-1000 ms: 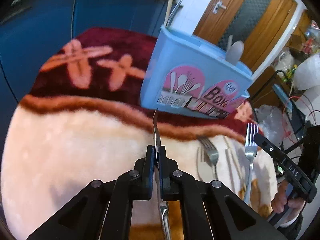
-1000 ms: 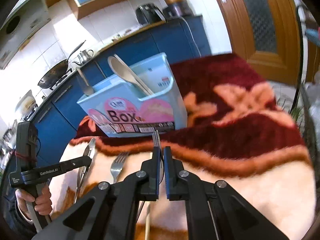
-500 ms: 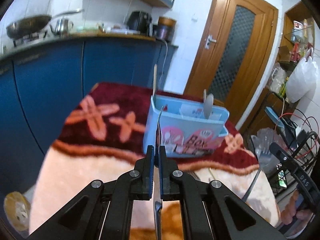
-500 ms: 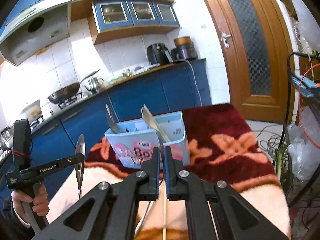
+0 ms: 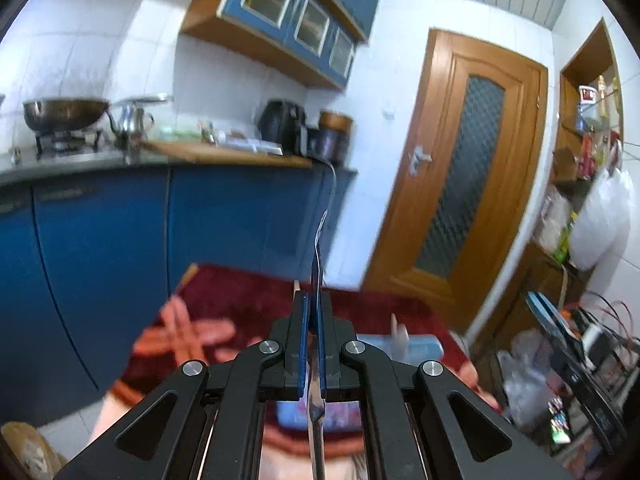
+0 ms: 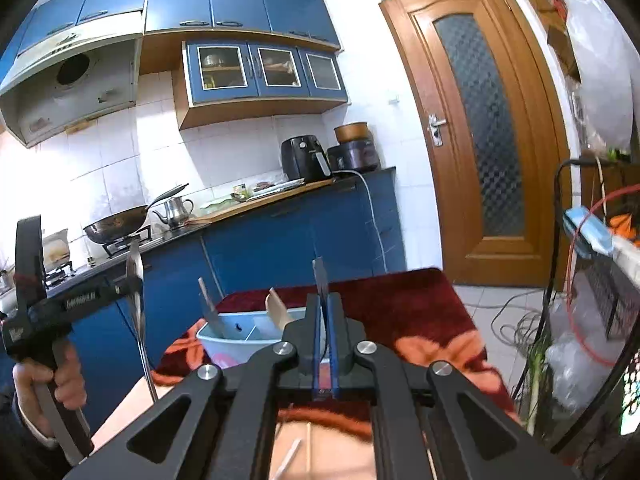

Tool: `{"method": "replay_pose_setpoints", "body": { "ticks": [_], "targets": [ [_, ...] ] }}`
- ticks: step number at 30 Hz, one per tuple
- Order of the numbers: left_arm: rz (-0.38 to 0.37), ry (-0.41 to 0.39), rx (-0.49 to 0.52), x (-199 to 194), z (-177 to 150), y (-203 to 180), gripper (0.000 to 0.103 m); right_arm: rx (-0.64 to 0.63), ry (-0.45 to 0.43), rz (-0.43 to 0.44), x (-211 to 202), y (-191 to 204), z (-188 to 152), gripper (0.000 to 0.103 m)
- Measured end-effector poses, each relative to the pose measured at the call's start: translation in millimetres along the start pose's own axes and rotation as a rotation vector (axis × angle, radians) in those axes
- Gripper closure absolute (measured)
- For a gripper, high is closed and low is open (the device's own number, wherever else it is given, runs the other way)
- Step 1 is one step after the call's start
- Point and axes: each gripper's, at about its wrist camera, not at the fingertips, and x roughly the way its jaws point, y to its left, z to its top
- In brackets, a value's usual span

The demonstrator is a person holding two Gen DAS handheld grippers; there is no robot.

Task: Organize utensils
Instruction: 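Lift the knife with the left tool toward the caddy while the right tool lifts the fork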

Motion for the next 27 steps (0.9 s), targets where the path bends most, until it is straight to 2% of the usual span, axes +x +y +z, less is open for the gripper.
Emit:
{"method": "replay_pose_setpoints", "body": {
  "ticks": [10, 13, 17, 22, 27],
  "targets": [
    [0.051, -0.160, -0.040, 33, 35, -2, 0.099, -0.055, -0.065, -0.049, 23, 1, 35, 0.098],
    [0.045, -0.182, -0.059, 41, 39, -3, 0.099, -0.084, -0.093, -0.076, 32, 4, 50, 0.098],
    [0.062, -0.233, -0.029, 52, 36, -7, 0.099, -0.122, -0.123, -0.104, 44, 8, 63, 0.098],
    [0.052, -0.225, -0.021, 71, 16, -3, 0.099, -0.196, -0.113, -0.153, 67, 17, 59, 0.098],
    [0.016, -0.176, -0.028, 86, -5, 4, 0.099, -0.245, -0.049, -0.154, 97, 24, 39, 0.098]
  ]
}}
